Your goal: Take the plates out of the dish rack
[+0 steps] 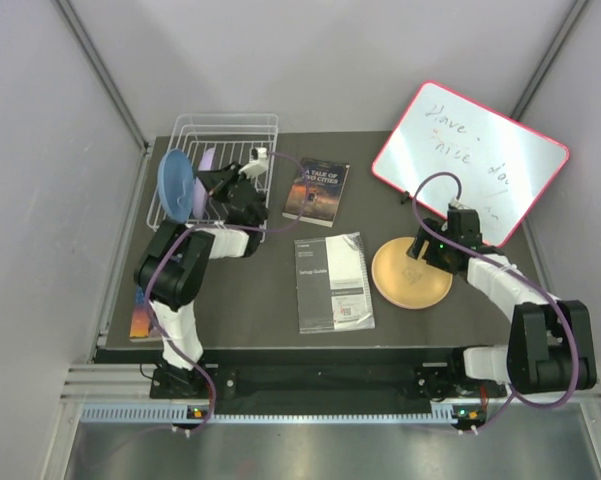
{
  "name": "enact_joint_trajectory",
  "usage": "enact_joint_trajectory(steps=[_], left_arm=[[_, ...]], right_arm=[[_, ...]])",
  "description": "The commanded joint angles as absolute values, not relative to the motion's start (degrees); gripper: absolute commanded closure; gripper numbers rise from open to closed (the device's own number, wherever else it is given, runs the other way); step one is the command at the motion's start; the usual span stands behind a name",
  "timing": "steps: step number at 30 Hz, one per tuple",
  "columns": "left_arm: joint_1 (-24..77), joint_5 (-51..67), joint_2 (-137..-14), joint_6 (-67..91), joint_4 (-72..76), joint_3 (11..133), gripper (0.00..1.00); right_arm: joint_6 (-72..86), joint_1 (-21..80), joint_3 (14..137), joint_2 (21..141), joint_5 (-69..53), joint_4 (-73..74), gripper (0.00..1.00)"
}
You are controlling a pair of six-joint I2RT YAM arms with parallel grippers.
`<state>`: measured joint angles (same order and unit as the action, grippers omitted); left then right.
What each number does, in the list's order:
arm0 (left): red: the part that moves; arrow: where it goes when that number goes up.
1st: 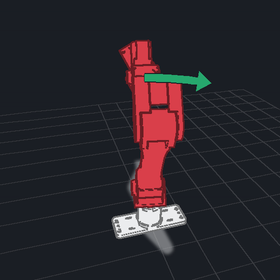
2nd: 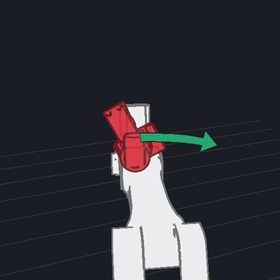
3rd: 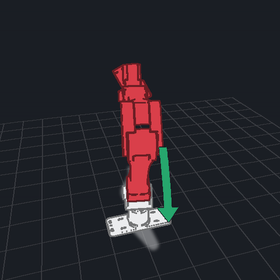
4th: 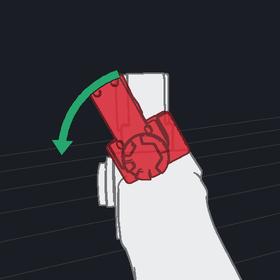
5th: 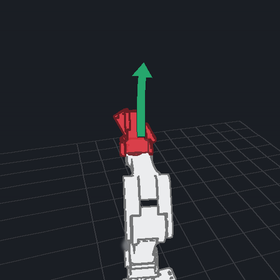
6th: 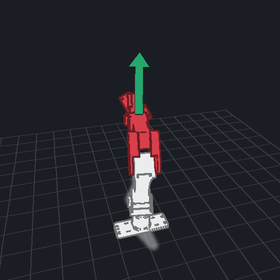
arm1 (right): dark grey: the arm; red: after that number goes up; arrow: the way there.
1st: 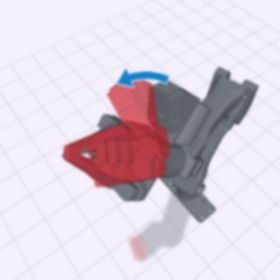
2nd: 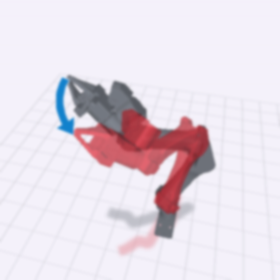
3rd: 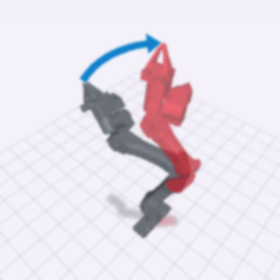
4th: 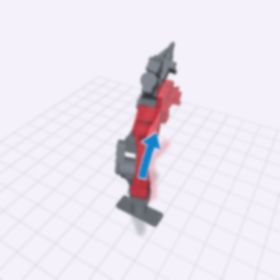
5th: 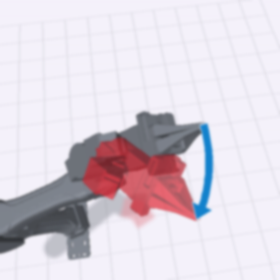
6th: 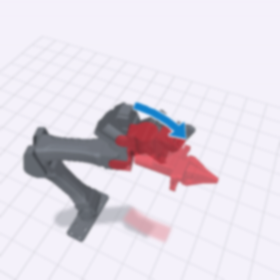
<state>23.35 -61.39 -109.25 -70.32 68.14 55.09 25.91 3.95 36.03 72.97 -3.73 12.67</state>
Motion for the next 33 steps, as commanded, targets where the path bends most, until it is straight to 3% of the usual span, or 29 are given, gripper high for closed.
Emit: enact_joint_trajectory(steps=[1,10,15,20,22,25,33], left_arm=[[22.68,-62.58,-103.65,-75.52,89.76,56.07,1.0],[22.32,-61.26,-93.35,-55.21,56.37,61.69,1.0],[23.46,-60.74,-90.36,-48.19,46.43,64.68,1.0],[26.19,-55.3,-85.79,-30.8,18.12,71.79,1.0],[26.98,-46.61,-83.86,-18.85,8.66,75.04,1.0],[27.16,-34.04,-82.36,-6.88,0.36,76.46,1.0],[27.6,-8.02,-84.37,12.29,-2.11,73.92,1.0]], right_arm=[[25.58,3.34,36.83,73.92,-3.87,10.02,0.21],[25.84,3.34,36.91,73.74,-3.96,9.76,0.21],[26.02,3.34,37.18,72.78,-3.78,10.02,0.21],[24.52,3.95,39.02,67.95,-4.22,12.3,0.21],[23.39,4.13,39.55,63.91,-6.05,12.66,0.18],[22.5,4.22,40.34,59.42,-11.59,11.78,0.0],[28.03,7.19,40.25,57.48,-22.32,0.64,0.01]])
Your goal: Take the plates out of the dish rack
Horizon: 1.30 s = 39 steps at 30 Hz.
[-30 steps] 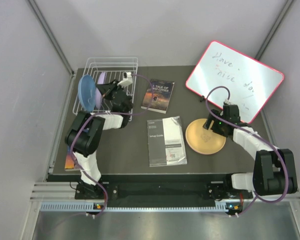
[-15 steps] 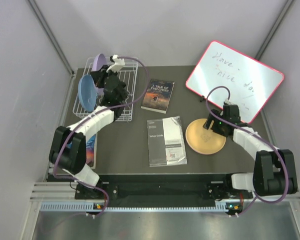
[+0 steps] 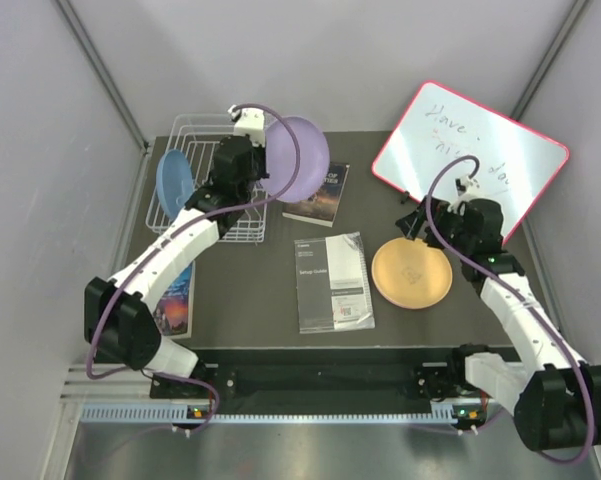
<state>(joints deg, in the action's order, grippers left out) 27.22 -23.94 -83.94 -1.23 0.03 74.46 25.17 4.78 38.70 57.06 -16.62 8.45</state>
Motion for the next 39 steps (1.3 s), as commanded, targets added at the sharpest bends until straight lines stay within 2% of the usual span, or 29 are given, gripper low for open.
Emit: enact_joint_trajectory(steps=[1,5,13,16,17,19,20,21,23,24,25,26,27,28,30,31,32,39], left_arm=[[27.68,-4.26,-84.55,14.48,-1.41,73.57,1.0],[28.56,1.65,-85.69,17.4,-0.44,72.42,1.0],[30.23,3.87,-86.66,17.67,-0.44,71.63,1.0],[31.02,4.22,-86.57,17.4,-0.44,71.37,1.0],[31.2,4.22,-86.49,17.4,-0.44,71.37,1.0],[31.29,4.05,-86.05,17.4,-0.44,71.1,1.0],[31.29,3.69,-85.35,17.4,-0.44,70.93,1.0],[31.29,2.65,-84.82,17.4,1.56,69.88,1.0],[31.29,1.67,-83.42,16.96,2.55,68.82,1.0],[31.29,1.32,-83.23,16.7,2.64,68.91,1.0],[31.29,0.54,-83.23,16.09,2.38,68.99,0.92],[31.2,-1.13,-83.32,15.82,2.11,69.26,0.77],[31.2,-1.66,-83.41,15.39,1.76,69.17,0.42],[31.2,-3.58,-83.41,14.6,1.5,69.17,0.31],[31.2,-6.14,-82.97,13.98,1.32,68.65,0.19],[31.2,-9.2,-82.71,12.76,1.49,68.38,0.06],[31.11,-11.23,-81.83,12.14,1.58,67.68,0.01],[30.32,-27.14,-77.44,4.93,4.22,65.39,0.01]], right_arm=[[28.91,7.9,40.6,58.0,-22.59,-0.78,0.01],[30.59,12.81,42.8,62.47,-21.28,-5.62,0.02],[30.85,18.89,49.92,71.01,-17.76,-7.73,0.04],[30.59,19.77,51.76,74.61,-16.44,-7.38,0.13],[30.59,19.78,52.29,76.1,-15.48,-6.08,0.33],[29.71,19.78,53.17,77.08,-14.68,-4.75,0.46],[29.19,19.86,53.35,76.99,-13.2,-3.18,0.67],[28.57,19.78,52.74,76.47,-11.79,-2.56,0.81],[28.04,19.6,51.51,73.76,-7.94,-2.02,1.0],[27.43,19.51,50.81,72.7,-6.61,-0.63,1.0],[27.07,19.42,50.54,70.51,-5.29,-0.18,1.0],[26.81,18.99,50.19,69.36,-3.19,1.65,1.0],[26.46,18.64,49.66,68.21,-2.12,4.19,1.0],[26.28,18.2,49.4,66.03,-1.15,5.61,1.0],[25.84,16.27,48.26,63.65,1.84,8.77,1.0],[25.75,15.39,47.82,61.46,2.19,12.27,1.0],[25.58,13.21,47.2,60.39,2.11,14.31,1.0],[26.71,8.79,40.44,50.11,2.11,28.73,0.98]])
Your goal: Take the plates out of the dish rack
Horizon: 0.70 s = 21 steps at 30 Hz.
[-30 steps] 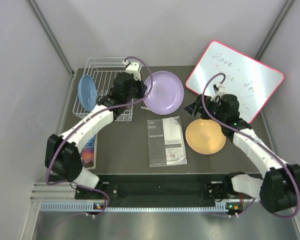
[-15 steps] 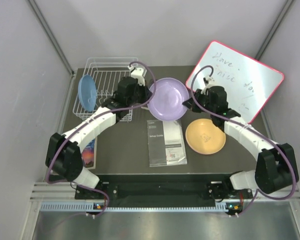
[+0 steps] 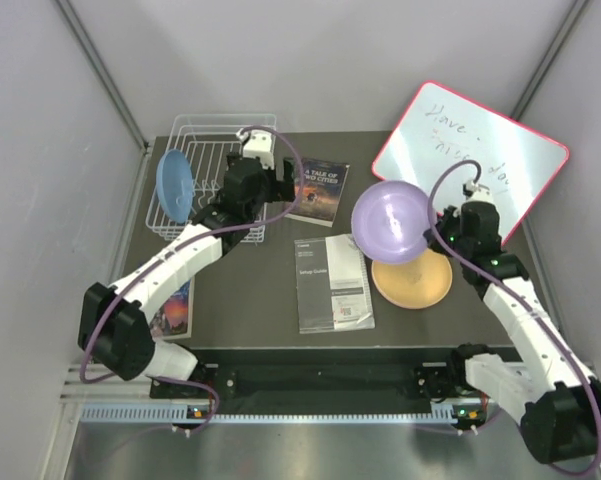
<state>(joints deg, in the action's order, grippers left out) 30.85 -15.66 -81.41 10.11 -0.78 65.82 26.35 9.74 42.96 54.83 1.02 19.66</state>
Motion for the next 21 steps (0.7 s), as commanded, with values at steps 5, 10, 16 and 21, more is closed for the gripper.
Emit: enact_joint_trajectory(steps=[5,10,16,21], left_arm=[[29.62,-34.0,-75.15,2.11,5.62,64.16,0.01],[26.38,-33.23,-74.01,2.46,5.27,64.07,0.01],[23.04,-31.12,-73.65,4.13,4.92,64.07,0.01],[20.92,-29.1,-73.65,5.27,4.66,63.98,0.01]], right_arm=[[29.0,7.12,36.13,45.09,3.51,33.65,0.98],[30.67,5.98,34.45,42.81,4.65,34.8,0.98],[34.01,5.63,35.6,43.15,6.76,36.91,0.97],[36.03,5.1,34.72,41.67,8.88,36.82,0.98]])
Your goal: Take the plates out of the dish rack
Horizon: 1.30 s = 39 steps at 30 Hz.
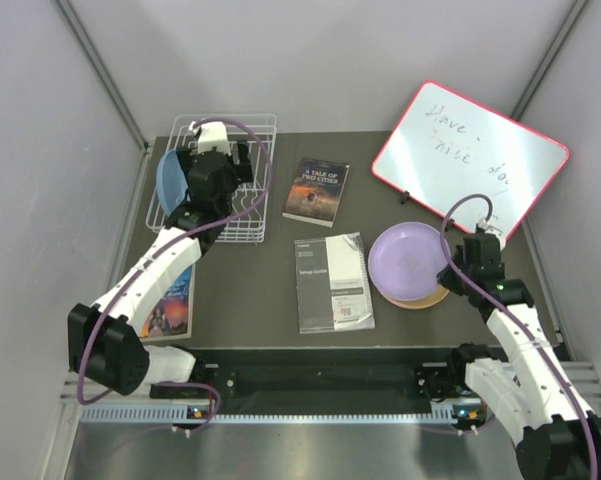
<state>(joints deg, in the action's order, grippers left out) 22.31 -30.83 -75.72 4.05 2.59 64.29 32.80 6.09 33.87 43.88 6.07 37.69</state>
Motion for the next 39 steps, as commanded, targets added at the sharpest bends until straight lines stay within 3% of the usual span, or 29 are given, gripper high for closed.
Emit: enact_joint_trajectory(steps=[1,3,6,7,9,12,13,16,24,39], left_arm=[[20.48,-29.0,-73.91,5.36,4.4,64.07,0.01],[20.04,-29.0,-73.83,5.36,4.22,64.07,0.01],[19.07,-28.83,-73.65,5.54,4.04,64.07,0.01],[18.64,-28.65,-73.74,5.62,4.13,63.99,0.01],[18.11,-28.3,-73.83,6.06,3.96,63.98,0.01],[17.4,-28.21,-73.83,6.33,3.78,63.98,0.01],[16.88,-28.13,-73.92,6.42,3.78,63.98,0.01],[15.74,-27.95,-74.27,6.68,3.78,64.25,0.01],[8.72,-26.45,-77.68,8.44,4.48,64.86,0.02],[1.76,-39.19,-89.91,0.62,15.56,64.95,0.06]], right_arm=[[36.64,4.92,34.54,41.57,9.57,37.09,0.98],[36.65,4.83,34.1,42.09,9.67,37.09,0.96],[36.47,4.66,33.84,44.02,7.39,36.92,0.84],[36.82,4.75,33.75,44.29,7.03,36.83,0.74],[37.09,4.75,33.14,44.65,7.21,36.57,0.71],[37.0,4.75,33.57,44.65,6.59,36.3,0.45],[36.57,4.75,33.75,44.47,6.77,36.3,0.33],[35.6,4.83,35.68,44.3,9.04,37.7,0.21],[29.62,4.83,43.41,43.68,16.08,35.52,0.13],[27.6,4.75,44.91,54.75,6.77,24.35,0.12]])
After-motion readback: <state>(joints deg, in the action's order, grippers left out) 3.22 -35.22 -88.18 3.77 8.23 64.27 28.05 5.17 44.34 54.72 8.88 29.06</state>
